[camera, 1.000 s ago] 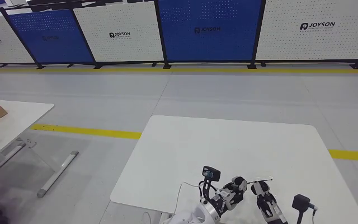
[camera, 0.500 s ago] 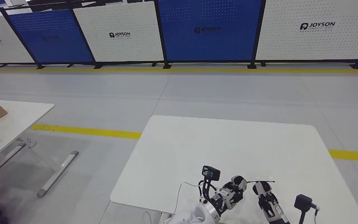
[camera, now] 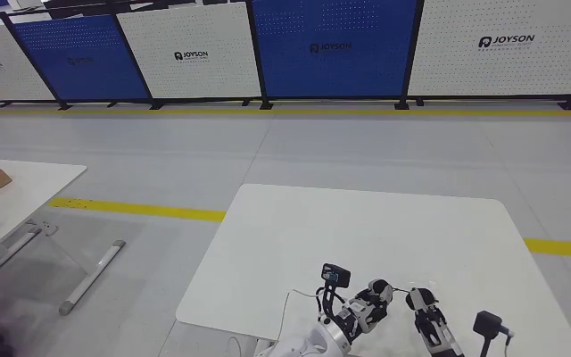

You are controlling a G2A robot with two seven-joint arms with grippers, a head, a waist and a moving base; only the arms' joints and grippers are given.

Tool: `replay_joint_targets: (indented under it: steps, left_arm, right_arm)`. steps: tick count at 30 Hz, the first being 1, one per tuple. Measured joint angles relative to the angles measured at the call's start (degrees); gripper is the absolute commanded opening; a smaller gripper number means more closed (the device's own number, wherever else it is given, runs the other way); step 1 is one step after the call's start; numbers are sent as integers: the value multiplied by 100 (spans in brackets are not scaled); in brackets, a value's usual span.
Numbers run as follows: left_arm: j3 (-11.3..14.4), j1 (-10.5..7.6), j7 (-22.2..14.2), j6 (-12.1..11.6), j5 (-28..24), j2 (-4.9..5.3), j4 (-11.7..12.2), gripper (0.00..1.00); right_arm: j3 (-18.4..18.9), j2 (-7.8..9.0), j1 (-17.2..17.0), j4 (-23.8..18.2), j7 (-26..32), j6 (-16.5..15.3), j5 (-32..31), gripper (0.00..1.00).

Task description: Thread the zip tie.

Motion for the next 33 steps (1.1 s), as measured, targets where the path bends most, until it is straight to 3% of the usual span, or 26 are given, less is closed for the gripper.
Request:
replay_joint_targets:
  steps: [24, 27, 29, 33]
  left_arm:
    - [38, 27, -43, -51, 29, 12, -28, 0]
    - [40, 28, -29, -16, 58, 12, -26, 20]
    - [44, 28, -32, -4, 54, 11, -23, 28]
    - [51, 20, -34, -1, 38, 8, -16, 34]
  right_arm:
    - [-57, -35, 31, 24, 13, 0, -180, 0]
    - [-47, -38, 33, 30, 5, 0, -163, 0]
    - [-41, -40, 32, 32, 4, 0, -158, 0]
    - [-33, -44, 35, 43, 6, 0, -148, 0]
